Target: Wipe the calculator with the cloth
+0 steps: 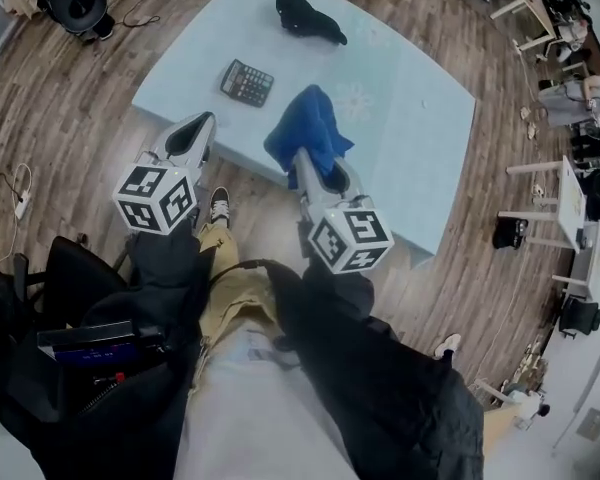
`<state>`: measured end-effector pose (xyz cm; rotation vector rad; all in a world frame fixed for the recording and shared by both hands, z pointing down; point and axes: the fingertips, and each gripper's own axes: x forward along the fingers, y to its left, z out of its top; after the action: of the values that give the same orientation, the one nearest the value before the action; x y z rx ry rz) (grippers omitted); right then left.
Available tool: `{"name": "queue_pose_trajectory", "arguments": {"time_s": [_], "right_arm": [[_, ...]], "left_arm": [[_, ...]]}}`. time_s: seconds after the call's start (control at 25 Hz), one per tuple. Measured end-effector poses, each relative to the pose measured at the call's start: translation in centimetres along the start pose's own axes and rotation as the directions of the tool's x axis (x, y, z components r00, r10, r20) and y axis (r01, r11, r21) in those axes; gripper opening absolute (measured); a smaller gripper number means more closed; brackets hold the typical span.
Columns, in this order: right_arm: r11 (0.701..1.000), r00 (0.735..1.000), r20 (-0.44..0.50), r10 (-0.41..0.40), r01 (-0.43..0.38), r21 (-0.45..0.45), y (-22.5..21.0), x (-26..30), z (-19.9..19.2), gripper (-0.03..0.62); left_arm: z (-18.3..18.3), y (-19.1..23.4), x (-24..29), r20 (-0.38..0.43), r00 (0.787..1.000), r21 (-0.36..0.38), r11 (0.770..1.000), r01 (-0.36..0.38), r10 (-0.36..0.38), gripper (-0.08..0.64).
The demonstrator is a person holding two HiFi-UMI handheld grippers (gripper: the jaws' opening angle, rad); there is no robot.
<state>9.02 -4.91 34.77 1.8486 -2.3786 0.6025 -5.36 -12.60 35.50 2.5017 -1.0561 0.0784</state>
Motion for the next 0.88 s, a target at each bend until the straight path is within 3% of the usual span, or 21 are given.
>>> {"name": "queue_pose_trajectory", "arguments": {"time_s": [0.2, 0.44, 0.72, 0.88], "right_arm": [[0.998, 0.998, -0.064, -0.027, 0.030, 0.047, -2.6, 7.0, 0.6, 0.077], [0.996, 0.986, -0.161, -0.037, 0.050, 0.079, -4.3, 14.2, -1.2, 0.077], [0.994, 0.976, -0.212, -0.057, 0.076, 0.082, -5.6, 18.3, -2.2, 0.077], [0.993, 0.968, -0.248, -0.042, 0.068, 0.098, -7.0, 19.2, -3.4, 0.077]], "left_arm": [[0.6, 4.1, 6.1, -0.067, 0.997, -0.018, 1.000, 0.025, -0.026, 0.000], [-1.9, 9.6, 10.2, -0.155, 0.988, -0.087, 0.996, 0.005, -0.018, 0.000], [-3.1, 14.1, 13.1, -0.203, 0.979, -0.126, 0.992, -0.017, -0.010, 0.002], [-4.5, 14.4, 13.8, -0.242, 0.970, -0.124, 0.991, -0.049, 0.017, 0.000]]}}
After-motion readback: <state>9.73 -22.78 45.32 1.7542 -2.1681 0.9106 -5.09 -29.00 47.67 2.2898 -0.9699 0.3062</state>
